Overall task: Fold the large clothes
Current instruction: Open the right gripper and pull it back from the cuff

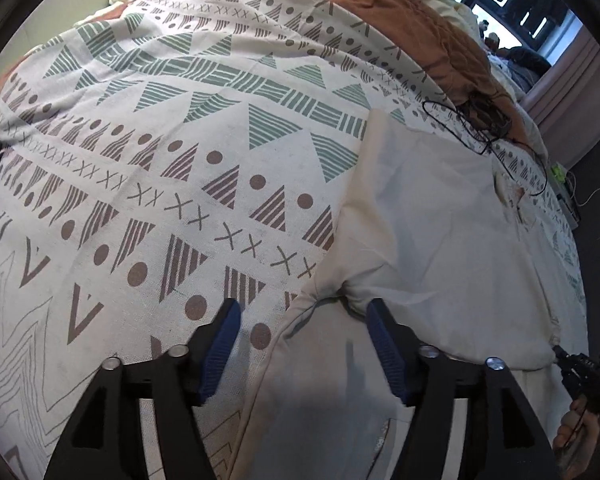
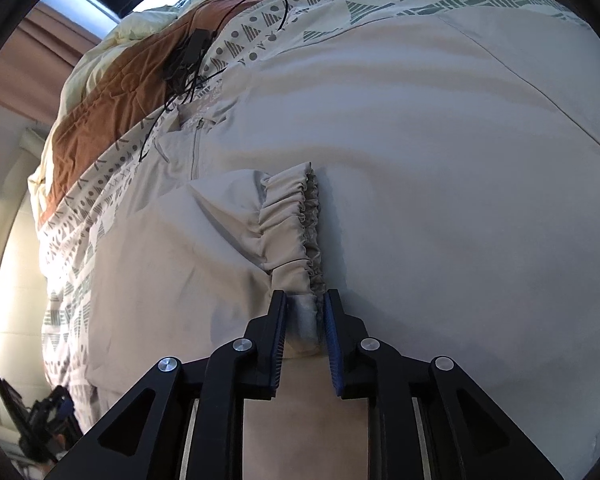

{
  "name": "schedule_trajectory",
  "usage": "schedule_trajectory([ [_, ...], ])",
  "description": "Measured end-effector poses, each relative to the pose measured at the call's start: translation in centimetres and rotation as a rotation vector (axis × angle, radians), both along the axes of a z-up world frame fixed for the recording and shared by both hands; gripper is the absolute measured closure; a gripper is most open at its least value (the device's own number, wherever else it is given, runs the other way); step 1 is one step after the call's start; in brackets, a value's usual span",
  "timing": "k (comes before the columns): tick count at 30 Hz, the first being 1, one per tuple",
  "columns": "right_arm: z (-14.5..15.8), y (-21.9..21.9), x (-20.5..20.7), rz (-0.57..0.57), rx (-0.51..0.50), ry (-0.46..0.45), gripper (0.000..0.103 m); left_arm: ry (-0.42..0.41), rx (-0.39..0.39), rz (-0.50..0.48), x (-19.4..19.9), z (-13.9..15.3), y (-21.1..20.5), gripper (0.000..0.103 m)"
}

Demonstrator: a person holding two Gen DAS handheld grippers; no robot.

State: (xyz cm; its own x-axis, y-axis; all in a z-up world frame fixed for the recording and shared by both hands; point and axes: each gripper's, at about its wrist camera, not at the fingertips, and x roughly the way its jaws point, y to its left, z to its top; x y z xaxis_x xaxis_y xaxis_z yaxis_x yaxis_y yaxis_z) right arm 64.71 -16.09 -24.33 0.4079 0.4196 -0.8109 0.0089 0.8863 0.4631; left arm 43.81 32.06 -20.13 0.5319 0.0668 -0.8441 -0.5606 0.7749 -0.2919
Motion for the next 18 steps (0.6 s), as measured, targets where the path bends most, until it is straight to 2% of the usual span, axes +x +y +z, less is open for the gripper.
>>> schedule_trajectory([
  [1,-0.1,0.1,0.1,0.006,-0.003,-0.006,0.078,-0.016,0.002,0.003,-0.1,0.4,-0.1,0.023],
  [4,-0.2,0.1,0.2,0.009,-0.009,0.003,0.076,-0.038,-0.004,0.002,-0.1,1.3,-0.2,0.023],
  [6,0.2,0.1,-0.1,0.005,-0.021,0.006,0.061,-0.05,-0.003,0.002,-0.1,1.9,-0.4,0.023],
  [7,0.6,0.0,-0.4,-0.001,-0.026,-0.003,0.047,-0.053,0.005,0.002,-0.2,2.2,-0.6,0.023],
  [8,1.1,-0.1,-0.8,-0.013,-0.038,-0.02,0.039,-0.06,0.012,0.001,-0.4,2.5,-0.8,0.023],
  [12,3.3,-0.5,-2.7,-0.044,-0.046,-0.056,0.023,-0.114,-0.012,0.018,-1.4,3.8,-1.3,0.023],
  [14,4.5,-1.0,-3.8,-0.065,-0.024,-0.083,0.004,-0.134,-0.01,0.021,-1.9,4.7,-1.7,0.021],
  [15,5.1,-1.1,-4.3,-0.072,-0.016,-0.097,0.002,-0.148,-0.003,0.018,-2.2,5.3,-2.1,0.02],
  [17,6.4,-1.4,-5.6,-0.073,-0.008,-0.13,0.001,-0.181,0.018,0.015,-3.2,6.1,-3.0,0.005],
  [18,6.8,-1.6,-6.4,-0.074,-0.012,-0.142,0.001,-0.191,0.03,0.014,-3.7,6.3,-3.5,0.002],
])
